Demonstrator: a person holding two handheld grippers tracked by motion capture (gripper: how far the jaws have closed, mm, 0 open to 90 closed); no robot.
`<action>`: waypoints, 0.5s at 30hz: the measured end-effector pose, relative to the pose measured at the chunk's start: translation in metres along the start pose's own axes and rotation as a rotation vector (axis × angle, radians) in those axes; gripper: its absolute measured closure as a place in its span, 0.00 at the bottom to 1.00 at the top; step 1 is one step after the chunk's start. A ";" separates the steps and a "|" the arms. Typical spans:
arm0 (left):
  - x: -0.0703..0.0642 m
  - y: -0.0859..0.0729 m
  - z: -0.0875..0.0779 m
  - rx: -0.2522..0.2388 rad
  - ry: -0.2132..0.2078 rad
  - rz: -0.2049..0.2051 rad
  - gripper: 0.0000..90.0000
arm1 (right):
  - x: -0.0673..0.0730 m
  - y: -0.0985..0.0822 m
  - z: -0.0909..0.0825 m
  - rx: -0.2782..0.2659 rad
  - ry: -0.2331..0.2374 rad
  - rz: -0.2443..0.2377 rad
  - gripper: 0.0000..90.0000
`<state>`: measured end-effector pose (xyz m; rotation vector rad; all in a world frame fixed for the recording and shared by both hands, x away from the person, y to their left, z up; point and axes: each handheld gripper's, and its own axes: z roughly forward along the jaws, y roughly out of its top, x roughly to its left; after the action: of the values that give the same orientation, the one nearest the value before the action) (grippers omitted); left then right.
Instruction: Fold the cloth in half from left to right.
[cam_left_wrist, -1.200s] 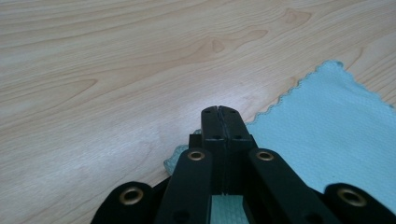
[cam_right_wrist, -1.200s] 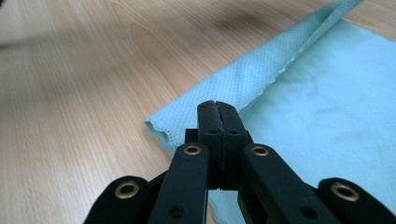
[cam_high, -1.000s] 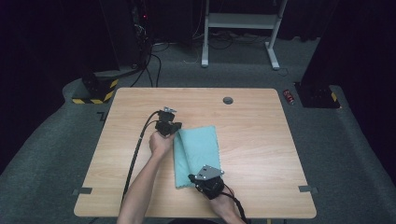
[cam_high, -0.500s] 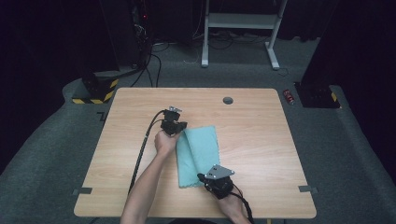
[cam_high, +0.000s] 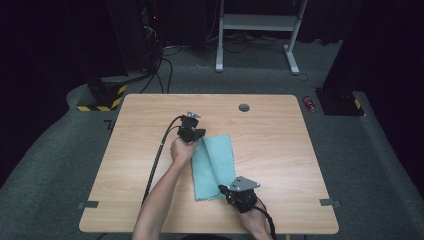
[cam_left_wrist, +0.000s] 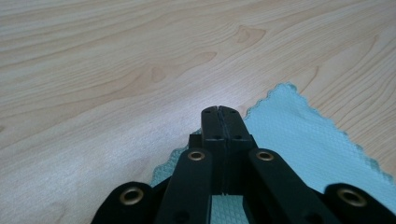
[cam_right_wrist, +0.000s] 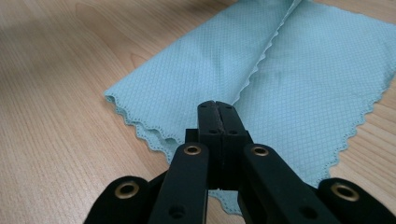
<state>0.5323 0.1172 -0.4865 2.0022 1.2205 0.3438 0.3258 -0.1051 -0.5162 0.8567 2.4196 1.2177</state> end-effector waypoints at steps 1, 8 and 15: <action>-0.001 0.001 0.000 0.000 -0.001 0.005 1.00 | 0.000 0.000 -0.001 -0.001 -0.002 0.000 1.00; -0.010 0.007 0.006 0.000 -0.017 0.026 1.00 | -0.004 -0.005 -0.007 -0.008 -0.011 0.017 1.00; -0.024 0.010 0.020 0.013 -0.038 0.049 1.00 | -0.010 -0.013 -0.018 -0.016 -0.032 0.035 1.00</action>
<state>0.5382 0.0853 -0.4895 2.0429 1.1550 0.3216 0.3199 -0.1288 -0.5161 0.9101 2.3758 1.2251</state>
